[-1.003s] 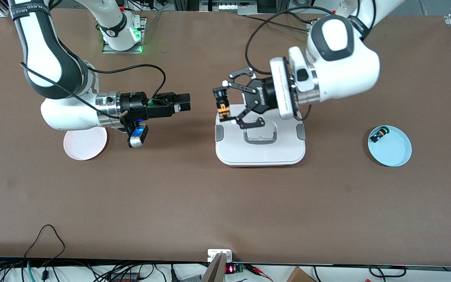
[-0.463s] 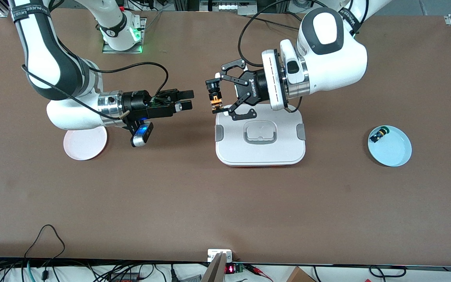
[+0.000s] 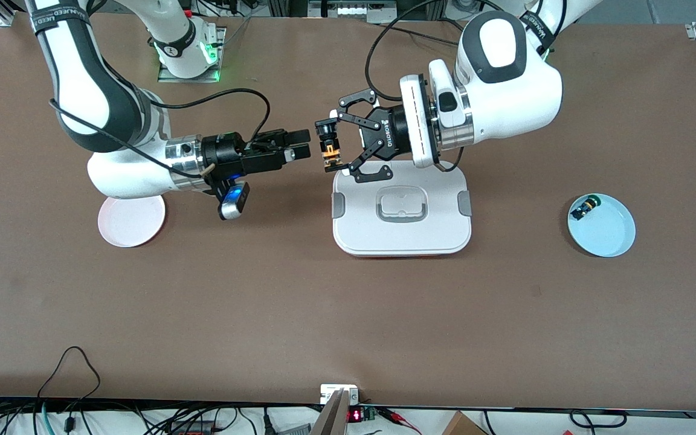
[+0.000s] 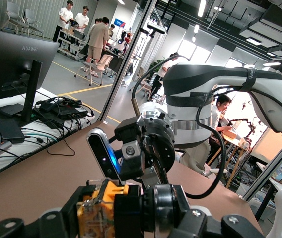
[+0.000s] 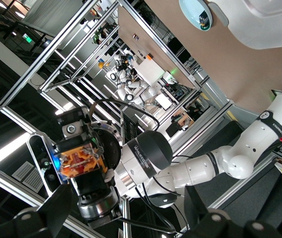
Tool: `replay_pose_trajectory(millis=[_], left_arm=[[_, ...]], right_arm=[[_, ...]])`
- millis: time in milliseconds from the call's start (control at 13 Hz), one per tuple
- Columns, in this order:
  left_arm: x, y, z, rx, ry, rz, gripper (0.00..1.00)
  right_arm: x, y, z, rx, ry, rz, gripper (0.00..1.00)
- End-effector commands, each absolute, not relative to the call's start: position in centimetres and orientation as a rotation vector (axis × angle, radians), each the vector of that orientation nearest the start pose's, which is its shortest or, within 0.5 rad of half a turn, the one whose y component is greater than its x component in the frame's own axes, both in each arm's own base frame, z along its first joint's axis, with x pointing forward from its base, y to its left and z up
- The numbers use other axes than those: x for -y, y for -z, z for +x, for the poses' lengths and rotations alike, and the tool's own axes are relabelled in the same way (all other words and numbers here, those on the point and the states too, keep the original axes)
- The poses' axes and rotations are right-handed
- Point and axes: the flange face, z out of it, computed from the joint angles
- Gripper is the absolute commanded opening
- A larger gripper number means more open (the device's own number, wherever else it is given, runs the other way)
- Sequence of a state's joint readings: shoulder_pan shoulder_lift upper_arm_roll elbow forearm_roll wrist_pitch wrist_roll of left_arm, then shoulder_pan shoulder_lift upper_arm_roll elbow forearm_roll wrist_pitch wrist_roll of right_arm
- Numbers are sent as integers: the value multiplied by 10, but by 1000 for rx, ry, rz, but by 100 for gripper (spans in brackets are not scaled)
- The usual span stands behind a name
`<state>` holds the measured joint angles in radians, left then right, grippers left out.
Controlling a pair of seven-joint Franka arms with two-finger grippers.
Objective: Transfer orange switch to right arm and place
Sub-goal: 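Bring the switch to the open right gripper between both grippers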
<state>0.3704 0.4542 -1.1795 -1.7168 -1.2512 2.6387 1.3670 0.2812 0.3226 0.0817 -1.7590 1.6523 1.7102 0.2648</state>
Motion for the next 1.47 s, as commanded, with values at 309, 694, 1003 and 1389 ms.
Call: replay_pose_trajectory(millis=[309,694,1003,1389], left_arm=[[384,-521,542,870,-921,1646,11],[386,-521,541,839,-903,1646,11],[403,-518,526,729,-848,1612,11],[405,-517,524,731,-843,1610,11]], right_arm=[[-317,-465,577,-456,-771,-1452,100],[-320,-462,580,-435,-752,-1449,100],[-328,-460,579,-425,-747,-1452,100],[-325,-462,583,-428,-753,-1444,100]])
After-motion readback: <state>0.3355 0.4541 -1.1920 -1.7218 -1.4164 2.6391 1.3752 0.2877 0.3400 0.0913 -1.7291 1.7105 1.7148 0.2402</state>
